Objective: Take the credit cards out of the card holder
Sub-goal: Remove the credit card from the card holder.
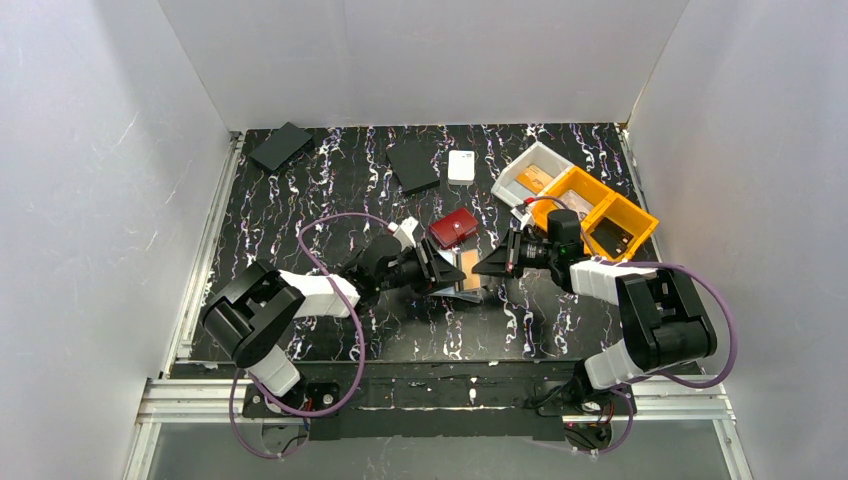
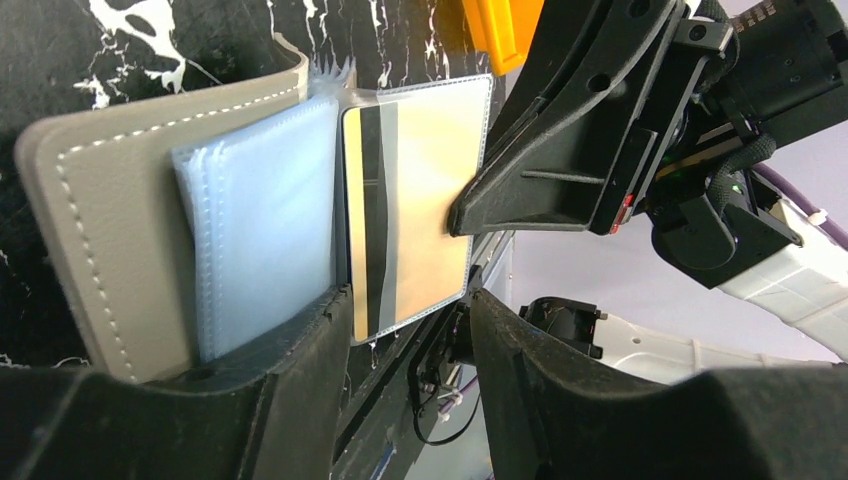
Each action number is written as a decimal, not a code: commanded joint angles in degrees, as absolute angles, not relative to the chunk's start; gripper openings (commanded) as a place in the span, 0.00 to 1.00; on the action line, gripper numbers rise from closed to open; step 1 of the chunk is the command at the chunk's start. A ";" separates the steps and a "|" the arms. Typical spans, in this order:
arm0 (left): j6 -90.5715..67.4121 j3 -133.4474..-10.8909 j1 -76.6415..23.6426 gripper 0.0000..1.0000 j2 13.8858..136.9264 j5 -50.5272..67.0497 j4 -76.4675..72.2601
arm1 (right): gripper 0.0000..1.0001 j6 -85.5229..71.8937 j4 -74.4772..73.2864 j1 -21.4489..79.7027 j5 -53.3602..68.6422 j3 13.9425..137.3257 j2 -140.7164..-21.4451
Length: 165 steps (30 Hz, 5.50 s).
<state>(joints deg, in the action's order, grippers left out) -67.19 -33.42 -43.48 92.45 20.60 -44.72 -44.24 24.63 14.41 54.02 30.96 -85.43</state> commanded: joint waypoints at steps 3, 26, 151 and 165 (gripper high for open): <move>-65.74 -35.74 -43.41 0.45 92.67 21.05 -42.98 | 0.01 -48.52 31.83 14.41 58.87 30.99 -82.46; -71.06 -36.16 -43.22 0.24 87.93 18.60 -49.27 | 0.01 -41.82 21.40 14.59 57.27 33.57 -83.99; -79.09 -32.56 -39.26 0.38 104.65 28.40 -69.01 | 0.01 -33.71 12.58 15.01 51.09 36.25 -95.71; -79.27 -34.74 -39.37 0.25 106.25 29.57 -68.74 | 0.01 -34.33 13.91 15.47 52.00 35.89 -95.11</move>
<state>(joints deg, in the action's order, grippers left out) -78.43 -31.11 -39.16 108.22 27.89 -63.30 -35.77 14.92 14.63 52.66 35.20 -96.05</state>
